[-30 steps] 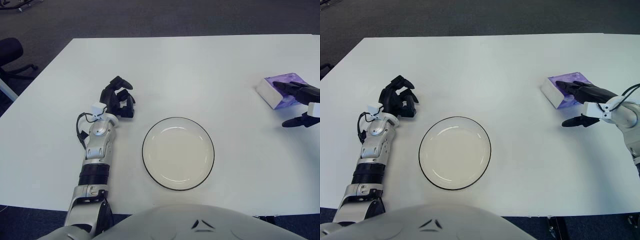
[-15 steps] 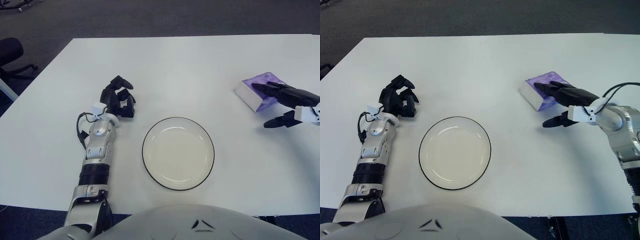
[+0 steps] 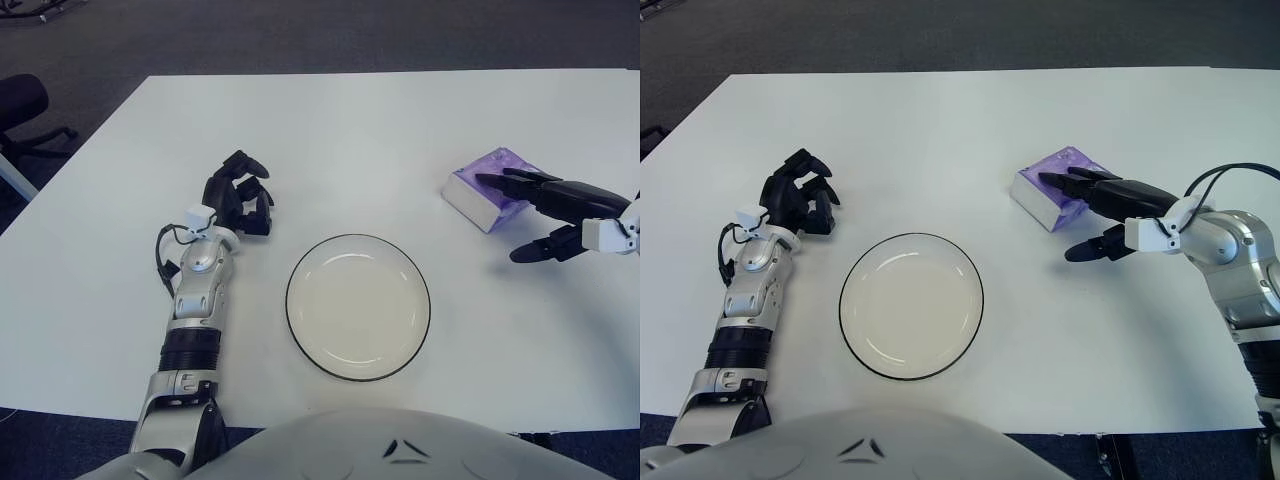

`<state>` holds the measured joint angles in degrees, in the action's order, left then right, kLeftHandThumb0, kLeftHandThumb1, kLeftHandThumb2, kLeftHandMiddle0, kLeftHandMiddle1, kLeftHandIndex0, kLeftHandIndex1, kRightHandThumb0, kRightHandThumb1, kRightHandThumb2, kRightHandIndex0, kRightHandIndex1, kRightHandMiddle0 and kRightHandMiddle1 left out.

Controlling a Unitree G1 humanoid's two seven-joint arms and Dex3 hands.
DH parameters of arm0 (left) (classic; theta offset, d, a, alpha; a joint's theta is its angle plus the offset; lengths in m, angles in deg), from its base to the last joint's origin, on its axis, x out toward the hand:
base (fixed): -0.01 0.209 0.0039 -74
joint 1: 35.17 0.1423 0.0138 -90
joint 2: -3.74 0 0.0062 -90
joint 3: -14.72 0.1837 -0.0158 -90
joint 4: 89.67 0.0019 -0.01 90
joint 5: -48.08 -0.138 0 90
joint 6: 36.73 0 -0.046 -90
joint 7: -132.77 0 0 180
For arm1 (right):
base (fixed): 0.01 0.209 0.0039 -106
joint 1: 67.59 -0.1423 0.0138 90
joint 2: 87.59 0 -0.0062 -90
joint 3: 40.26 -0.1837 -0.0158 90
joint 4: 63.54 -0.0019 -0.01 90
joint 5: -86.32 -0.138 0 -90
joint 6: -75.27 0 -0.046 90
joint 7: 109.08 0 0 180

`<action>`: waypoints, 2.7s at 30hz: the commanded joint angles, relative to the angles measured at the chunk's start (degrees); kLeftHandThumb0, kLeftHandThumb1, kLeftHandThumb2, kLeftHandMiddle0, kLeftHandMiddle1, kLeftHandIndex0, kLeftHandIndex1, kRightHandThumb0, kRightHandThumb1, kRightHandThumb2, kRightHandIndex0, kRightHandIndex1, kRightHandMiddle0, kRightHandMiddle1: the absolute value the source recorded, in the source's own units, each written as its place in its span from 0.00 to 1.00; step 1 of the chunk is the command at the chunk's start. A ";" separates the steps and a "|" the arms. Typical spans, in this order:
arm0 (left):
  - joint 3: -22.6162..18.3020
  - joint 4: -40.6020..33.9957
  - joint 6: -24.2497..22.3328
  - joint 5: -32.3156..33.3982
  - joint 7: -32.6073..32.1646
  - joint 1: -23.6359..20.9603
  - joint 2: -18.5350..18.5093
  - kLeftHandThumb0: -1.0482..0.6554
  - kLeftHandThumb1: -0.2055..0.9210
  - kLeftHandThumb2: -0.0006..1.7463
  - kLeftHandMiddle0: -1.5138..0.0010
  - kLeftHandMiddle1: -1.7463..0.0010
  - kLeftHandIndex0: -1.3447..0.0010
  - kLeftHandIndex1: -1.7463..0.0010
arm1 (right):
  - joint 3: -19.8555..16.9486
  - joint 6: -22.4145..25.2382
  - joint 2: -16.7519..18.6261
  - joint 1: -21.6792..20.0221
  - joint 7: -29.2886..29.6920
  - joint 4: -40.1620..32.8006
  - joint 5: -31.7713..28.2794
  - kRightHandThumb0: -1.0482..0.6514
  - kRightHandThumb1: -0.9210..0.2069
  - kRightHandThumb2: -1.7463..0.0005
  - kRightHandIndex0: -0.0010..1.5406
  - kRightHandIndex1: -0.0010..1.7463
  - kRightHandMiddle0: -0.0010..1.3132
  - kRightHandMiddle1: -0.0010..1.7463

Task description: Put the tissue paper into the plate.

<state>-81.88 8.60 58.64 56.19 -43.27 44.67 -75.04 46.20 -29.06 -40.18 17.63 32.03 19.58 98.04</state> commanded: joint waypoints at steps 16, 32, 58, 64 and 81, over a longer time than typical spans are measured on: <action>0.95 3.30 0.23 0.34 -0.31 6.30 3.14 0.61 0.11 1.00 0.41 0.00 0.47 0.03 | -4.60 0.52 -0.57 -3.81 2.19 -1.68 2.47 0.04 0.00 0.71 0.00 0.00 0.00 0.00; 1.06 3.63 0.78 0.07 -0.71 6.32 3.28 0.61 0.11 1.00 0.41 0.00 0.46 0.03 | -2.11 -4.33 1.11 -12.57 5.86 6.09 4.71 0.06 0.00 0.70 0.04 0.02 0.01 0.14; 1.42 3.03 1.20 0.01 -0.72 6.95 3.26 0.61 0.11 1.00 0.41 0.00 0.47 0.03 | 6.71 -9.67 0.90 -21.01 -4.11 13.14 3.59 0.05 0.09 0.80 0.00 0.01 0.00 0.11; 1.33 2.91 1.30 -0.04 -0.77 7.09 3.13 0.61 0.11 1.00 0.41 0.00 0.47 0.03 | 9.55 -12.63 2.45 -22.78 -3.32 17.28 6.55 0.03 0.13 0.80 0.00 0.00 0.00 0.05; 1.39 2.44 1.62 0.16 -0.53 7.63 3.16 0.61 0.12 1.00 0.41 0.00 0.48 0.02 | 14.69 -18.27 4.36 -25.26 -1.24 21.72 13.31 0.00 0.16 0.82 0.00 0.00 0.00 0.00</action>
<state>-81.15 7.87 59.74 56.32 -43.66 44.97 -74.77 59.73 -46.11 -36.20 -5.99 30.85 40.43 110.31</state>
